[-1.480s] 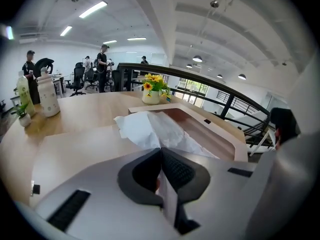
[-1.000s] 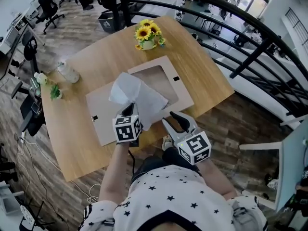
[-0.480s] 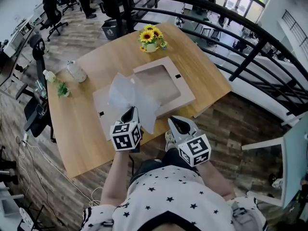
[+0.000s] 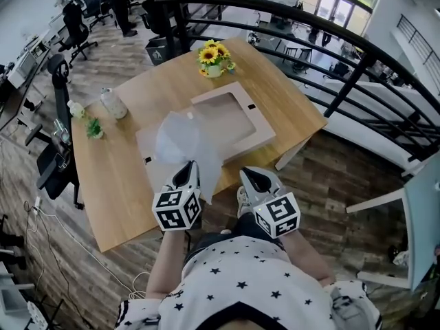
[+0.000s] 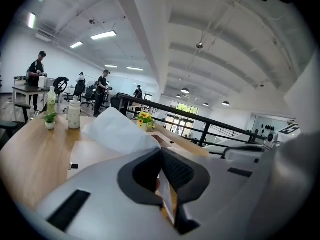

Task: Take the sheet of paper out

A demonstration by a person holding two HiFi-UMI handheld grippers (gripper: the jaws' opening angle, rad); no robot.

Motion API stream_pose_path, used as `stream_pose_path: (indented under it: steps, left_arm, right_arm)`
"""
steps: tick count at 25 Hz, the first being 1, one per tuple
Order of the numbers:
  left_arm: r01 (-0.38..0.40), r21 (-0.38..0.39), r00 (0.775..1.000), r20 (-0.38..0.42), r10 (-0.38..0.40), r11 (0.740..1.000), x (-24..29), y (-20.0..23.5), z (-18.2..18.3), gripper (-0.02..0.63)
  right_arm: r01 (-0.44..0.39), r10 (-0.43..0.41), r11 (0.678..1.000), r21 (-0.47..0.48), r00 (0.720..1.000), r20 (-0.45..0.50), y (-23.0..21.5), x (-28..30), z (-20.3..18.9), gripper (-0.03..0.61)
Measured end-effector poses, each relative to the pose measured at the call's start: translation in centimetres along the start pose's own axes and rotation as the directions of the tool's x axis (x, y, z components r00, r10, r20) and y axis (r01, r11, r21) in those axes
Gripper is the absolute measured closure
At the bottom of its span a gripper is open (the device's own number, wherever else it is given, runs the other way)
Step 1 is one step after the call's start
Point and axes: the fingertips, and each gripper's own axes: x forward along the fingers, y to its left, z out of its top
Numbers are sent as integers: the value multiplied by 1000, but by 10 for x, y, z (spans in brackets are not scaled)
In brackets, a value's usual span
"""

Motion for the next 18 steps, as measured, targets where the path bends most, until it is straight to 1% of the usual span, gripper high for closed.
stream_pose_path:
  steps: [7, 11, 18]
  left_arm:
    - [33, -13, 999, 26, -32, 999, -28, -15, -9, 607]
    - [42, -12, 999, 28, -42, 999, -42, -21, -13, 607]
    - [55, -6, 998, 24, -55, 998, -49, -23, -16, 607]
  right_arm:
    - [12, -12, 1000, 4, 1000, 20, 8, -18, -1, 571]
    - [20, -20, 1000, 8, 999, 28, 12, -26, -1, 571]
    - [24, -24, 1000, 10, 999, 31, 16, -29, -2, 571]
